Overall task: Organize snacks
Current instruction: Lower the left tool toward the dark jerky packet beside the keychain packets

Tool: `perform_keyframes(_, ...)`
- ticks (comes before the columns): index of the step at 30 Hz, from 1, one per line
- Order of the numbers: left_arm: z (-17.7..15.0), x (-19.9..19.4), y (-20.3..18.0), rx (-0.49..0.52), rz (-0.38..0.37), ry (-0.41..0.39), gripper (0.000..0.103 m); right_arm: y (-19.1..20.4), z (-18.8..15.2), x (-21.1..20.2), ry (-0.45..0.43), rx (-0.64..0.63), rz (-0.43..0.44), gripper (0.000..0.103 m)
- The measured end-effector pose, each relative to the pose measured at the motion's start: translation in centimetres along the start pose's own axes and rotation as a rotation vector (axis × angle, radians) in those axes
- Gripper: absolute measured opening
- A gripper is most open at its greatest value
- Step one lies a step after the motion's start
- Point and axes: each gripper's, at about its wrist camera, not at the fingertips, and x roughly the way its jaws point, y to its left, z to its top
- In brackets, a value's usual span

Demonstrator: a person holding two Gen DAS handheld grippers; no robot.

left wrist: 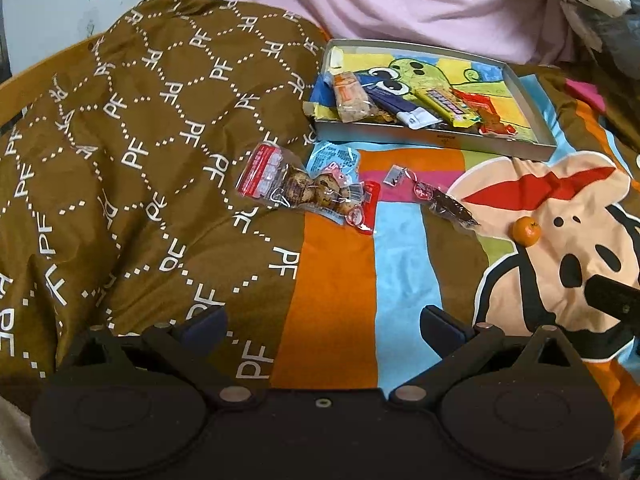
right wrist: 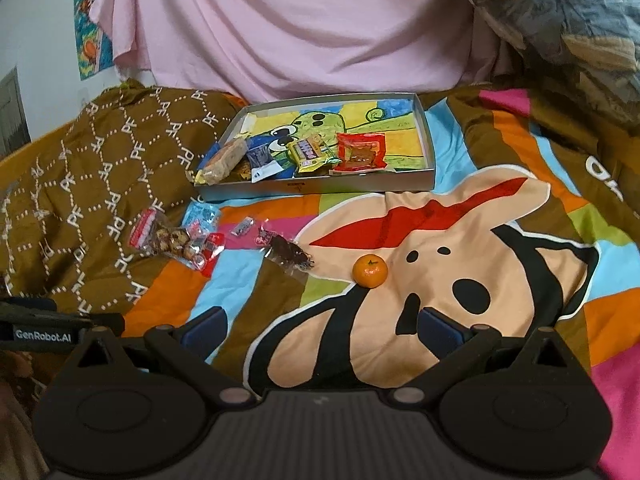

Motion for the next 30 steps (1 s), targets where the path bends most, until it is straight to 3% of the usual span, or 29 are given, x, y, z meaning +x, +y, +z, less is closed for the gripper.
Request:
perform_keyframes(7, 1.5, 0.7, 0.7, -0.019, 0.006, 0.024, 0.102, -0.7, 1.3, 0.3, 0.006, -0.030, 0.020, 0.103)
perform_keyframes(12, 3.0, 1.3, 0.6, 0.029, -0.001, 0.028, 0.102, -1.2, 1.8, 1.6, 0.037, -0.073, 0.025, 0.103)
perform_keyframes(19, 5.4, 2.4, 0.2, 0.066, -0.102, 0.033, 0.102, -1.7, 2.3, 3.7, 0.065, -0.112, 0.015, 0.103)
perform_keyframes(30, 6.6, 6.7, 0.3, 0.033, -0.159, 0.040, 0.102, -1.4, 3.2, 7.5, 0.093, -0.173, 0.029, 0.103)
